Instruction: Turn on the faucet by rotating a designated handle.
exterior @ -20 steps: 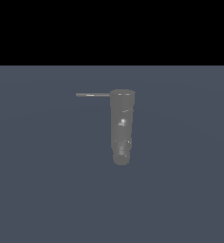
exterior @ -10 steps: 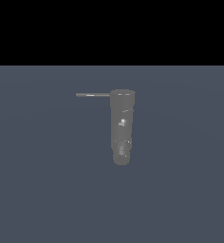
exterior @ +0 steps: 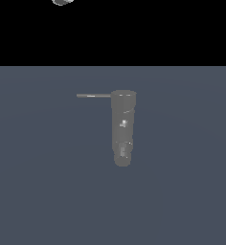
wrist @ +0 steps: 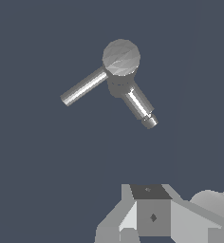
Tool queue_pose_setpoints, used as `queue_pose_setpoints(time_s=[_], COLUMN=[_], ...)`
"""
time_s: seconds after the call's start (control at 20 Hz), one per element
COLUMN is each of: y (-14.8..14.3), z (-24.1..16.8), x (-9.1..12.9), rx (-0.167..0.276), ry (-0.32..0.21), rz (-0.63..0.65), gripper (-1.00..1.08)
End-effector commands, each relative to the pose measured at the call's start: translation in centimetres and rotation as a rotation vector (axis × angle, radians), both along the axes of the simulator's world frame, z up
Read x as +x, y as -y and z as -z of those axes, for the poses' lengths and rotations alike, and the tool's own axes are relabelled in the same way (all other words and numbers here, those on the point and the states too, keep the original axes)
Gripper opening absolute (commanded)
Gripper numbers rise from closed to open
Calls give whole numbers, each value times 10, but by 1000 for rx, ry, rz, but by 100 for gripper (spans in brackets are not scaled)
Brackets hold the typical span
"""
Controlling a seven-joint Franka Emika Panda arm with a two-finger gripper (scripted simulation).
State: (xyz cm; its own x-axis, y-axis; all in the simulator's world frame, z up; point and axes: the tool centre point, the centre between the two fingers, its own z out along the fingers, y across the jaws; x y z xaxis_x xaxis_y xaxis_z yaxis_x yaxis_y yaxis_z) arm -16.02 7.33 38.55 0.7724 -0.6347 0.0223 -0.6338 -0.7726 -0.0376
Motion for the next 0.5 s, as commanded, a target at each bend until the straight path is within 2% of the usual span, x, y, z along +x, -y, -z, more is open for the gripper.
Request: queue_pose_setpoints(time_s=[0.0, 0.45], y=[-7, -25], z=[10, 46], x=[10, 47], rx=[2, 6], ry=[-2, -11], rz=[54, 236], gripper=[-100, -100])
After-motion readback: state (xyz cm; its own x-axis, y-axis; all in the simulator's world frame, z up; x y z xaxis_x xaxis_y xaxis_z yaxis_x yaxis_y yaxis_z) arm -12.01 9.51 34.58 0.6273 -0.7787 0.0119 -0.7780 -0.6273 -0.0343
